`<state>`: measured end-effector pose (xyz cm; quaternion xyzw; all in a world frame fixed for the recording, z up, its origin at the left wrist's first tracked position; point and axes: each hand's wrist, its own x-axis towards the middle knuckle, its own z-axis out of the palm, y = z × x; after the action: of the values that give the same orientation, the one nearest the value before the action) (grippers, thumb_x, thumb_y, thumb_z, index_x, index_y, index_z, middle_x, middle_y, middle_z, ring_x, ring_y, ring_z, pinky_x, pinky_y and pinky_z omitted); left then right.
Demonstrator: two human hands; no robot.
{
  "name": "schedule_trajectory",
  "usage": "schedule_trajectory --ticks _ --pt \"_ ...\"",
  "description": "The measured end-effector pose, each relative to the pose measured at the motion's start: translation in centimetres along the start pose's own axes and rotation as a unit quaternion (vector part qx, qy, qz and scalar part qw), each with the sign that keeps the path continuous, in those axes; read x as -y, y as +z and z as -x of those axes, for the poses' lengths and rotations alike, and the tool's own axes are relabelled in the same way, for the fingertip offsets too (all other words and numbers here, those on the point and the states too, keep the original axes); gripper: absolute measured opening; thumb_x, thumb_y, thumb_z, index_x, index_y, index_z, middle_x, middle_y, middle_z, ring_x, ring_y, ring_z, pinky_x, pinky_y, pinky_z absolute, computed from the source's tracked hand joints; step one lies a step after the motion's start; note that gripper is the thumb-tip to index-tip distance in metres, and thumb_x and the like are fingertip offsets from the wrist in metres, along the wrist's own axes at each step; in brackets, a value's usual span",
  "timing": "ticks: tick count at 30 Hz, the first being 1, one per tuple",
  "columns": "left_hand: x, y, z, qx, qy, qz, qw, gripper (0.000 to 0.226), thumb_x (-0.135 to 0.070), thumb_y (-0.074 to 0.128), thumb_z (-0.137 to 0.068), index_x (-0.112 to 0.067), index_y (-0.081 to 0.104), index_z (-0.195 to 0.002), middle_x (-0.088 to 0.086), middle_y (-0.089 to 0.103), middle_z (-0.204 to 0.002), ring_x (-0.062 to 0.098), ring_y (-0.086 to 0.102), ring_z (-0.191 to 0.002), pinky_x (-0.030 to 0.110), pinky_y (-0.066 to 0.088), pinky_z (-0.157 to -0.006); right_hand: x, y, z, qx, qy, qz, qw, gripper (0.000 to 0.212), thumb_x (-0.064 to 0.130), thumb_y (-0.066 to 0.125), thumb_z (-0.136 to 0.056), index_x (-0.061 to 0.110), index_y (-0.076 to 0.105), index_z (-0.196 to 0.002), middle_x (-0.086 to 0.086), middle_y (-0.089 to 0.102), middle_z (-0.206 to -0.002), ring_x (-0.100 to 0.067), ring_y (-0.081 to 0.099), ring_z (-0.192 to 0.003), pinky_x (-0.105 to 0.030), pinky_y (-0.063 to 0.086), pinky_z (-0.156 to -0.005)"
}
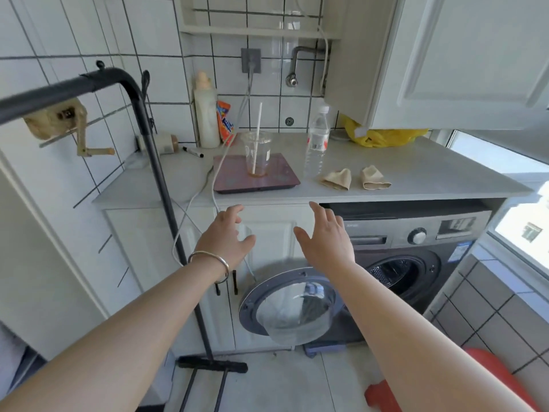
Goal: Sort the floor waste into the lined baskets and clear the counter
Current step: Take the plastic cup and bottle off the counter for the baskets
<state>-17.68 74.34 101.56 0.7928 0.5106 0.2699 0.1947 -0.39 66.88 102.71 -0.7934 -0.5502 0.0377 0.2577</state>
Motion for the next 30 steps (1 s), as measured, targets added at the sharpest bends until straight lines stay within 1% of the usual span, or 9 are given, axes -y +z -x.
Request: schedule_trajectory --ticks 3,8,11,14,19,22,25,26,30 --pt "0.0 1.2 -3.1 -0.017 -0.019 0.014 1.0 0.059 -0.029 0.061 -0.083 -0.02 0.035 -0.136 0.002 0.051 -0.126 0.012 0.052 -0.09 0.033 0.048 -0.09 -1.4 0.5 -3.7 0.01 -0.001 -0.011 1.0 0.062 0.041 0.044 -0.094 0.021 0.019 -0.146 -0.002 0.035 -0.147 -0.025 0.032 -0.132 -0.04 0.038 -0.102" --pt "-2.1 4.1 -8.3 -0.046 -0.059 0.039 0.996 0.062 -0.029 0.062 -0.083 -0.021 0.035 -0.137 0.003 0.052 -0.127 0.014 0.055 -0.091 0.03 0.045 -0.088 -5.1 0.3 -10.9 0.03 -0.018 -0.033 0.999 0.061 0.039 0.044 -0.094 0.02 0.019 -0.147 -0.001 0.032 -0.15 -0.024 0.029 -0.137 -0.038 0.034 -0.105" --pt "-3.5 5.6 -11.1 -0.06 -0.096 0.044 0.993 0.062 -0.028 0.062 -0.083 -0.021 0.034 -0.138 0.002 0.051 -0.129 0.018 0.059 -0.098 0.03 0.044 -0.089 -7.0 0.1 -14.9 0.06 -0.024 -0.054 0.996 0.062 0.039 0.046 -0.093 0.021 0.02 -0.146 -0.002 0.031 -0.15 -0.024 0.029 -0.138 -0.04 0.033 -0.108" --pt "-4.4 6.7 -13.8 -0.083 -0.122 0.059 0.987 0.063 -0.027 0.062 -0.082 -0.022 0.033 -0.138 0.001 0.051 -0.129 0.016 0.056 -0.095 0.03 0.045 -0.088 -8.5 0.0 -18.7 0.079 -0.034 -0.061 0.994 0.063 0.037 0.047 -0.092 0.022 0.02 -0.147 -0.003 0.032 -0.149 -0.024 0.03 -0.138 -0.04 0.032 -0.11" --pt "-4.4 8.0 -17.5 -0.11 -0.163 0.088 0.976 0.066 -0.025 0.067 -0.079 -0.019 0.036 -0.138 0.004 0.053 -0.128 0.017 0.057 -0.092 0.028 0.043 -0.085 -9.5 0.3 -23.2 0.072 -0.044 -0.09 0.992 0.064 0.033 0.051 -0.09 0.017 0.023 -0.145 -0.007 0.037 -0.146 -0.027 0.033 -0.135 -0.039 0.028 -0.11" --pt "-3.4 8.4 -19.7 -0.132 -0.19 0.106 0.967 0.068 -0.027 0.069 -0.078 -0.016 0.037 -0.137 0.007 0.054 -0.129 0.022 0.061 -0.102 0.031 0.044 -0.09 -9.5 0.9 -25.1 0.044 -0.03 -0.105 0.993 0.067 0.031 0.054 -0.089 0.014 0.023 -0.145 -0.009 0.038 -0.144 -0.028 0.036 -0.133 -0.036 0.026 -0.109" --pt "-2.7 8.8 -22.0 -0.151 -0.218 0.137 0.955 0.072 -0.027 0.072 -0.077 -0.012 0.036 -0.138 0.008 0.053 -0.131 0.021 0.058 -0.111 0.027 0.04 -0.089 -9.7 1.3 -26.9 0.001 0.007 -0.12 0.993 0.073 0.033 0.057 -0.087 0.012 0.02 -0.146 -0.007 0.036 -0.145 -0.025 0.033 -0.135 -0.027 0.016 -0.104" --pt "-2.4 8.8 -22.8 -0.155 -0.223 0.152 0.95 0.075 -0.027 0.073 -0.076 -0.011 0.035 -0.139 0.008 0.052 -0.134 0.021 0.056 -0.115 0.027 0.04 -0.091 -9.6 1.4 -27.6 -0.01 0.023 -0.127 0.992 0.076 0.035 0.058 -0.086 0.012 0.017 -0.147 -0.007 0.034 -0.147 -0.025 0.032 -0.136 -0.027 0.015 -0.103" --pt "-0.7 8.9 -26.5 -0.15 -0.244 0.17 0.943 0.091 -0.036 0.076 -0.071 -0.009 0.027 -0.143 0.009 0.04 -0.146 0.023 0.042 -0.132 0.035 0.035 -0.108 -9.4 2.1 -30.3 -0.024 0.089 -0.191 0.977 0.093 0.041 0.064 -0.082 0.012 0.006 -0.149 -0.006 0.023 -0.154 -0.023 0.023 -0.142 -0.034 0.02 -0.112"
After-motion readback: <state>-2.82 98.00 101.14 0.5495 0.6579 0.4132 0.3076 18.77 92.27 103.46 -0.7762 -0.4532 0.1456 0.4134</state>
